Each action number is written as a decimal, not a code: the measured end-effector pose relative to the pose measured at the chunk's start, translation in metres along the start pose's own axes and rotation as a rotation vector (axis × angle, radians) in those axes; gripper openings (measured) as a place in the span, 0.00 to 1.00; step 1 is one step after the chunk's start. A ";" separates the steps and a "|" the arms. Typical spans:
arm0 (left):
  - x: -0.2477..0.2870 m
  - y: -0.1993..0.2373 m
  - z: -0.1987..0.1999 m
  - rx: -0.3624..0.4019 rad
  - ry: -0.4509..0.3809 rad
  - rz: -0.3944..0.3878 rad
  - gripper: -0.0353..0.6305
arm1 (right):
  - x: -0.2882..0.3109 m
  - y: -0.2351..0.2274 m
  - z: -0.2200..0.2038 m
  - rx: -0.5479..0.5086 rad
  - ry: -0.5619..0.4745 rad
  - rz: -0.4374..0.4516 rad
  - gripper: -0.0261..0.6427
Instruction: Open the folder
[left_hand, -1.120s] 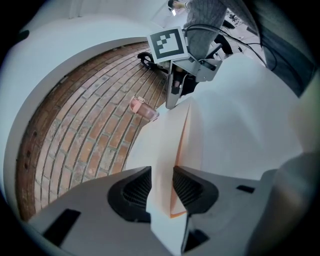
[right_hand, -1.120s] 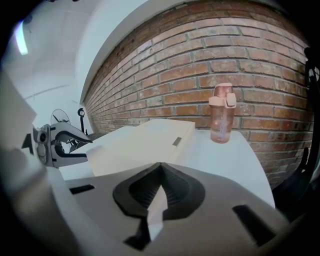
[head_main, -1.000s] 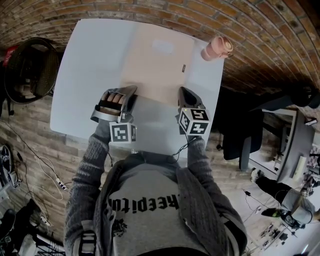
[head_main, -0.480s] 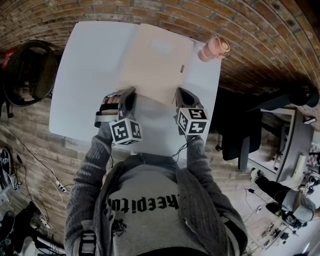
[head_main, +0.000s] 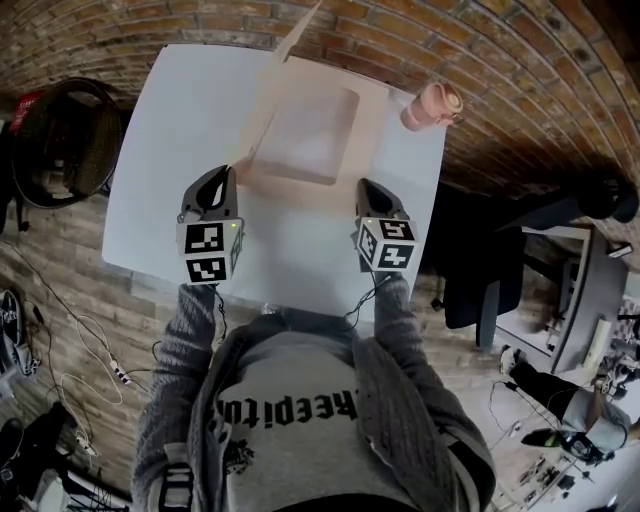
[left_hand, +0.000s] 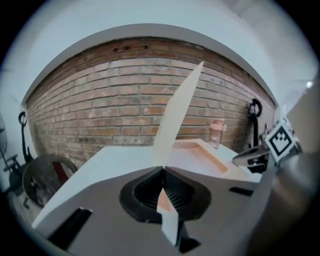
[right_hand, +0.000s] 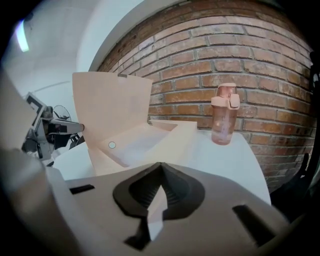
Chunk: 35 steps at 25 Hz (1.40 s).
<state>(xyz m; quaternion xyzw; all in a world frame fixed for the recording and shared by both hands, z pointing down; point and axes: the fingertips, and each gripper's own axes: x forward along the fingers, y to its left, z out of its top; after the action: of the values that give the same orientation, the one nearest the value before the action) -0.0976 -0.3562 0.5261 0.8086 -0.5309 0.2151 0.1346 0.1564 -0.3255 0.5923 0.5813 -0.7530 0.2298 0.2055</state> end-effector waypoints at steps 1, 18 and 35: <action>-0.002 0.008 -0.002 -0.070 0.007 0.012 0.07 | 0.001 0.000 0.000 -0.006 0.001 0.001 0.04; -0.002 0.085 -0.082 -0.519 0.166 0.248 0.07 | 0.015 0.001 0.010 -0.056 0.011 0.030 0.04; -0.003 0.080 -0.076 -0.547 0.089 0.225 0.07 | 0.024 -0.003 0.018 -0.080 -0.009 0.042 0.04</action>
<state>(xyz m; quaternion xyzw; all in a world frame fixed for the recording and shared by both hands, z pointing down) -0.1873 -0.3518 0.5901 0.6680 -0.6489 0.1129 0.3462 0.1528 -0.3560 0.5919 0.5578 -0.7746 0.2010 0.2202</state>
